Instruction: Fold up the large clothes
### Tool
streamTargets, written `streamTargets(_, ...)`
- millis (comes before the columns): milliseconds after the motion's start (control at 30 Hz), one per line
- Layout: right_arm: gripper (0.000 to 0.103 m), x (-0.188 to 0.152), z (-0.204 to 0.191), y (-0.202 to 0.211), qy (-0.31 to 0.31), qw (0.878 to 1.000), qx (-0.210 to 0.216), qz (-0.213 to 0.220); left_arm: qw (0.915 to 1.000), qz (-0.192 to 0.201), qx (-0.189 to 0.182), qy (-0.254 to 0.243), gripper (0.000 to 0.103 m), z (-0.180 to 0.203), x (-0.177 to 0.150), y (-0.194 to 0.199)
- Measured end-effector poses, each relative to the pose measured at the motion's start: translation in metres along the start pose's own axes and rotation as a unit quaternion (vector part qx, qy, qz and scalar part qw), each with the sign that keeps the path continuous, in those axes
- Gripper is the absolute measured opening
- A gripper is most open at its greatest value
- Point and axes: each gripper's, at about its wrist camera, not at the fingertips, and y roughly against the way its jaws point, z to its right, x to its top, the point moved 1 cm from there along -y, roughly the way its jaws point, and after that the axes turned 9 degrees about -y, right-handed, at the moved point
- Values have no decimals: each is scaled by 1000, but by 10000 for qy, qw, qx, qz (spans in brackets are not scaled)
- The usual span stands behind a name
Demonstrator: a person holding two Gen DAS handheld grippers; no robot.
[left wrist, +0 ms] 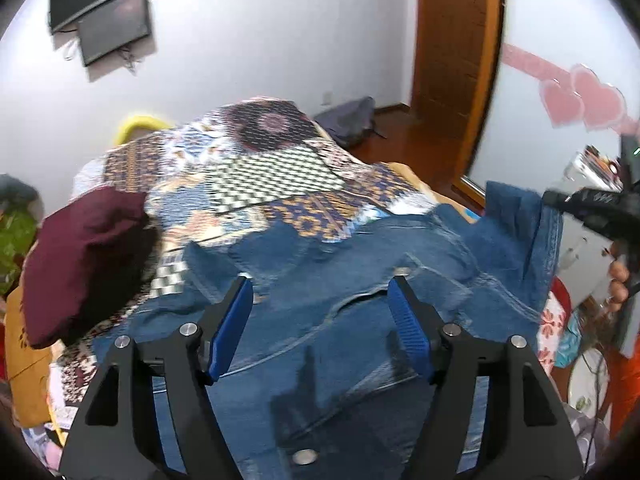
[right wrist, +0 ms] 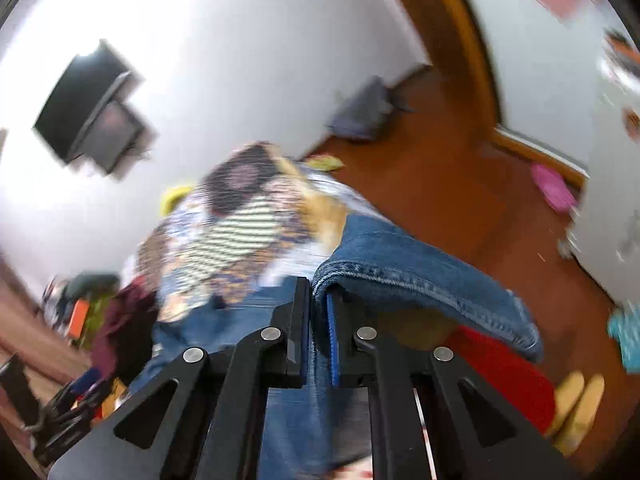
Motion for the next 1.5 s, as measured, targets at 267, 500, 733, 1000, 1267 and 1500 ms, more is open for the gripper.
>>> streamTargets(267, 7, -50, -88, -23, 961, 9928, 490, -514, 9991, 24, 146, 402, 72, -50, -28, 14)
streamTargets(500, 11, -94, -91, -63, 1177, 9851, 48, -1251, 9984, -138, 187, 511, 74, -71, -62, 16)
streamTargets(733, 12, -101, -88, -49, 1287, 9810, -71, -1453, 9965, -298, 188, 759, 74, -82, -80, 10)
streamTargets(1000, 58, -69, -66, -12, 661, 9951, 51, -735, 9965, -265, 228, 763, 74, -76, -69, 10)
streamTargets(1267, 58, -35, 12, -23, -823, 9949, -245, -528, 9973, -211, 307, 640, 74, -61, -54, 5)
streamTargets(1500, 58, -37, 47, -63, -1604, 9810, -141, -1082, 9973, -340, 264, 597, 77, -53, -49, -9)
